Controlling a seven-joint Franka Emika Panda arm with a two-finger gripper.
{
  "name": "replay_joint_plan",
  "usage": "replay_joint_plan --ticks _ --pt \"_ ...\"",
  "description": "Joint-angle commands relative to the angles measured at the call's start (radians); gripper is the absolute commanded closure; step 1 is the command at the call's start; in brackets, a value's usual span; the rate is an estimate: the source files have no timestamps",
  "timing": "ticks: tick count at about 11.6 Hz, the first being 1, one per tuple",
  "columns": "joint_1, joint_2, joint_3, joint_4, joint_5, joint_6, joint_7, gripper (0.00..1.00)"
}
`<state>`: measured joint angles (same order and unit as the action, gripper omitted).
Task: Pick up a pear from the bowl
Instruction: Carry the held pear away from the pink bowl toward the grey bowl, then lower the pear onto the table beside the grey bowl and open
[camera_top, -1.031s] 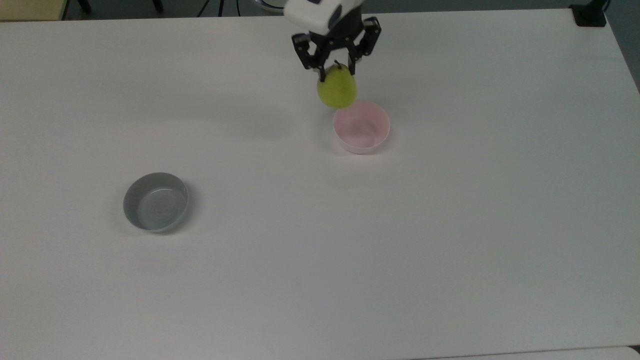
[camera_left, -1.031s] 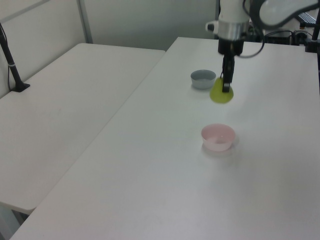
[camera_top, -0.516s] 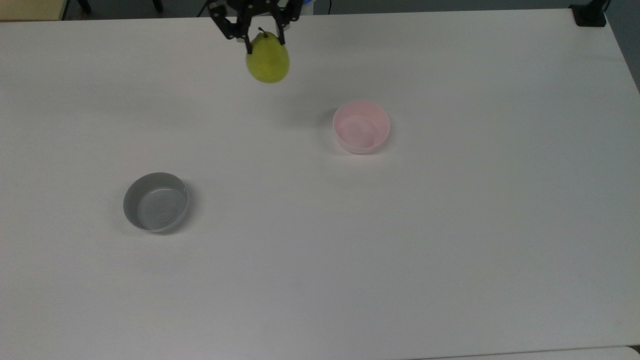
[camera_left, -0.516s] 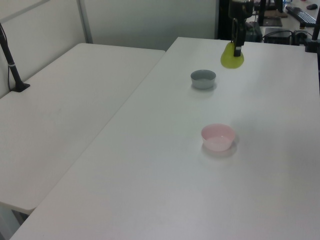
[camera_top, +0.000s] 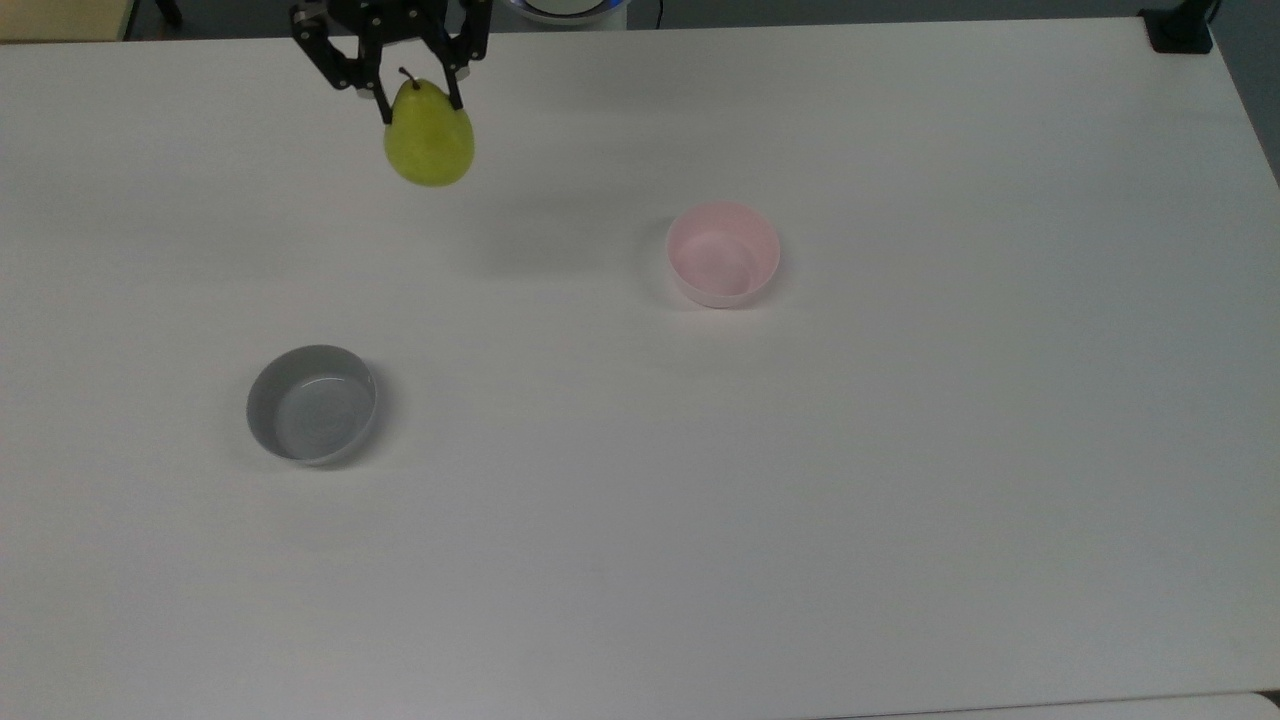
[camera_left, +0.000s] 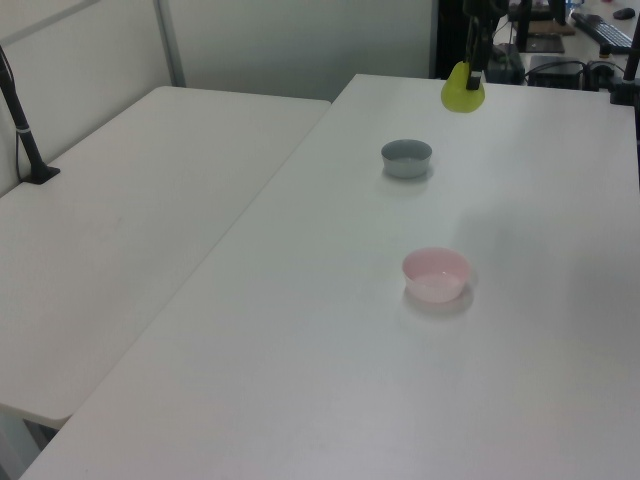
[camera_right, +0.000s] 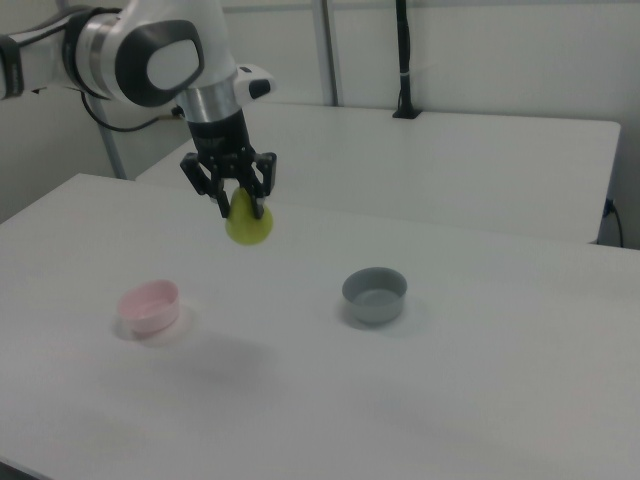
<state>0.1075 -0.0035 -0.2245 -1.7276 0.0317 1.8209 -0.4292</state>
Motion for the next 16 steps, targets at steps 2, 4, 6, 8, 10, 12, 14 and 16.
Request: replay_joint_plan --ticks 2,4,6,8,10,12,14,16 --pt "-0.029 0.008 -0.042 -0.136 0.007 0.158 -0.023 1.00" --pt "-0.046 0.066 -0.071 -0.144 0.007 0.199 -0.029 1.00" --pt "-0.077 0.123 -0.076 -0.145 0.007 0.254 -0.039 1.00" --pt "-0.095 0.178 -0.076 -0.145 0.007 0.258 -0.049 1.00" --pt "-0.111 0.220 -0.076 -0.161 0.007 0.308 -0.048 1.00" --pt "-0.121 0.253 -0.076 -0.190 0.008 0.366 -0.046 1.00" --pt "-0.126 0.287 -0.076 -0.191 0.008 0.376 -0.046 1.00" --pt "-0.127 0.298 -0.076 -0.191 0.008 0.376 -0.045 0.95"
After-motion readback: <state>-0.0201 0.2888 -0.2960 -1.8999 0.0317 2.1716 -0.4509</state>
